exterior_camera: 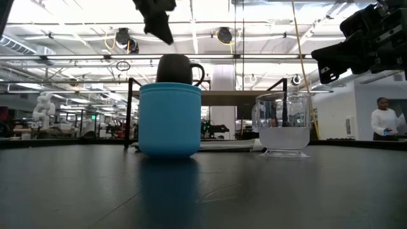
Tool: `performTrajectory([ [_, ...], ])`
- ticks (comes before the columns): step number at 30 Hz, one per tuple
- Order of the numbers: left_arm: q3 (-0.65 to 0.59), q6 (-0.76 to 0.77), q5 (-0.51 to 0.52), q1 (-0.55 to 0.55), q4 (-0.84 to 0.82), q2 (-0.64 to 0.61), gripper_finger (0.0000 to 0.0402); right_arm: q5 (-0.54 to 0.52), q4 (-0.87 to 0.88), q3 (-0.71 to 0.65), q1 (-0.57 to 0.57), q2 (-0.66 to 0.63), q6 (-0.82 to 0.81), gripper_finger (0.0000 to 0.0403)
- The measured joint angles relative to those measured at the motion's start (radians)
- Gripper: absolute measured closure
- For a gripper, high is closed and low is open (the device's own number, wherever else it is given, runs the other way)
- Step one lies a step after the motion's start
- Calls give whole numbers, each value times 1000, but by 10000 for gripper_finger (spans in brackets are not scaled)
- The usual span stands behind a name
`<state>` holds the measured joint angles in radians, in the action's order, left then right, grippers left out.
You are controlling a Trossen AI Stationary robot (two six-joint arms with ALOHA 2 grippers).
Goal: Stack small to large cups/mugs on shelf
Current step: Put the blue mug on the shelf
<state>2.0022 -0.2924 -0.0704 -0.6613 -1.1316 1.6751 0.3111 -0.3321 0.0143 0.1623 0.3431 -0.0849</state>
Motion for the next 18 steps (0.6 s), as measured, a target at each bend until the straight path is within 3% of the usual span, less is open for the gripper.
performTrajectory([
  [18, -19, 53, 32, -4, -234, -283, 293, 0, -53, 0, 0, 0, 0, 403],
])
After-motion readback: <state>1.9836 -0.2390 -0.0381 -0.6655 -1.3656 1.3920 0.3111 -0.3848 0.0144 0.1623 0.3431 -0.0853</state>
